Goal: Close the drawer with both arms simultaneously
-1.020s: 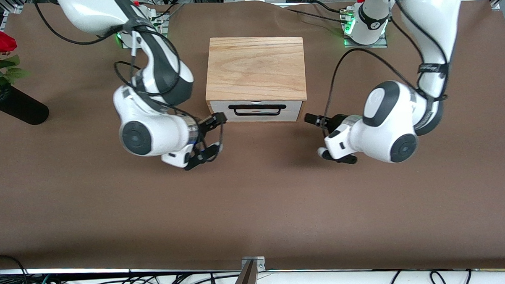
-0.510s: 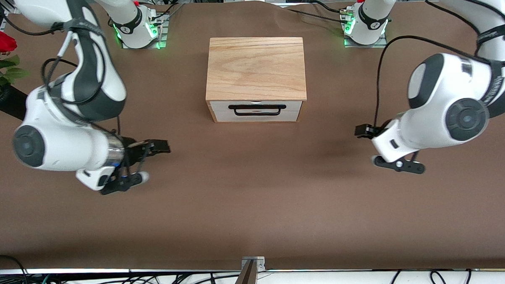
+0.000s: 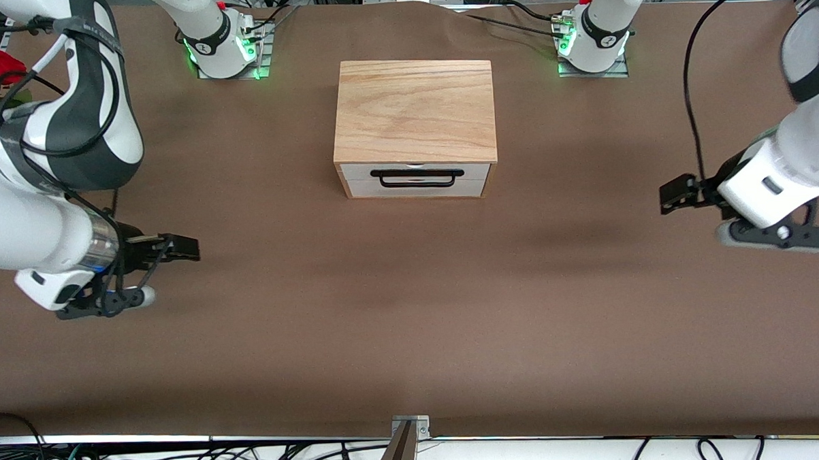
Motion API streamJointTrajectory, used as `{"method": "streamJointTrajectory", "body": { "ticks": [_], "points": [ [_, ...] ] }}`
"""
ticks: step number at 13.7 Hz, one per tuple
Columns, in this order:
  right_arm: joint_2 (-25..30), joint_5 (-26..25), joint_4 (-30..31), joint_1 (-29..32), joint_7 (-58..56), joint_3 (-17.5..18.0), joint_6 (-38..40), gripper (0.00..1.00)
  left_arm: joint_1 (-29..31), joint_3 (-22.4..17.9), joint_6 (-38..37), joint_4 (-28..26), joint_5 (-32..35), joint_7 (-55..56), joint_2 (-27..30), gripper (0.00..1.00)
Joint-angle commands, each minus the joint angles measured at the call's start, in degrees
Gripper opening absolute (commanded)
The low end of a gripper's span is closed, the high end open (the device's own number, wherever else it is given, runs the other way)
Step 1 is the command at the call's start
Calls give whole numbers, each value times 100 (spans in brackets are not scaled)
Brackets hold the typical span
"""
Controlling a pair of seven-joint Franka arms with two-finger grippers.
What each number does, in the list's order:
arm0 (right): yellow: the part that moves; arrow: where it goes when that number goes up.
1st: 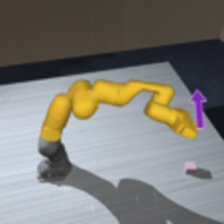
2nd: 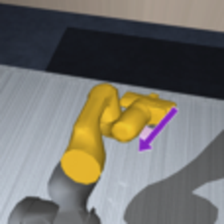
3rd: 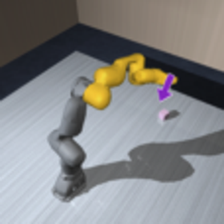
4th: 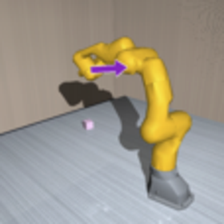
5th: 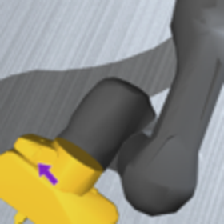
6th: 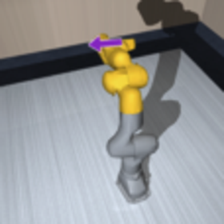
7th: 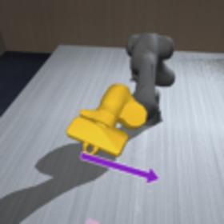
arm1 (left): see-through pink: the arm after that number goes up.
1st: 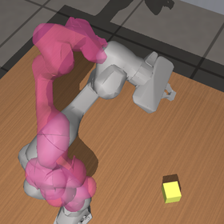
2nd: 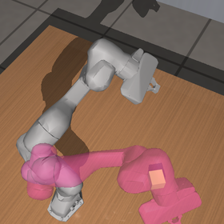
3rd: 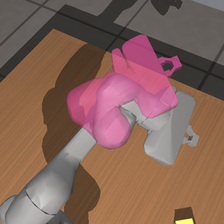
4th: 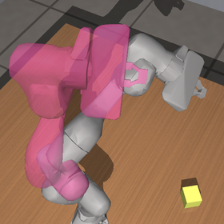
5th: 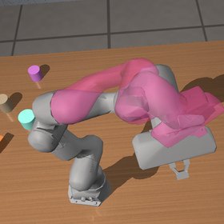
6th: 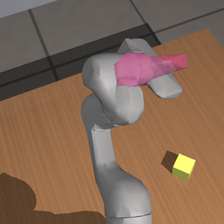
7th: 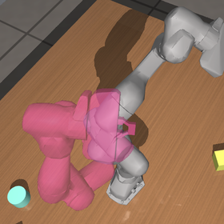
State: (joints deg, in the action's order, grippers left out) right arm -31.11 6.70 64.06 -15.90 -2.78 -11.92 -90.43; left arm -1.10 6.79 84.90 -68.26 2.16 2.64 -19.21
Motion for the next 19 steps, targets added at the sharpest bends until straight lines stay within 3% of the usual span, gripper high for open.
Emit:
{"method": "streamJointTrajectory", "body": {
  "ticks": [1, 3, 4, 7, 8, 10, 12, 16, 19],
  "points": [
    [858, -257, 930, 454, 15, 416, -649, 100, -4, 16, 262, -1219, 188, -123, 1037, 100],
    [1272, -301, 1415, 596, 15, 489, -941, 100, -31, 16, 1007, -2730, 162, -123, 2092, 100],
    [1413, -301, 1521, 736, 15, 489, -942, 100, -31, 7, 1159, -3007, 110, -97, 2271, 100],
    [1800, -703, 1671, 991, 15, 550, -960, 100, 31, -37, 1134, -2861, 66, -44, 2089, 100],
    [1993, -897, 1811, 1122, 15, 742, -959, 100, 83, -37, 1126, -2634, -13, -97, 1966, 100],
    [2397, -952, 2206, 1299, 23, 1076, -942, 100, 154, -37, 1091, -2535, -40, -36, 1851, 100],
    [2600, -952, 2470, 1370, 32, 1139, -950, 100, 154, -28, 985, -2526, -5, -62, 1851, 100],
    [2697, -917, 2699, 1572, -12, 1236, -898, 100, 189, -46, 634, -2500, 48, -71, 1921, 100],
    [2531, -890, 2490, 1546, 23, 1236, -714, 100, 215, -28, 230, -2385, 48, -132, 1974, 100]
  ]
}}
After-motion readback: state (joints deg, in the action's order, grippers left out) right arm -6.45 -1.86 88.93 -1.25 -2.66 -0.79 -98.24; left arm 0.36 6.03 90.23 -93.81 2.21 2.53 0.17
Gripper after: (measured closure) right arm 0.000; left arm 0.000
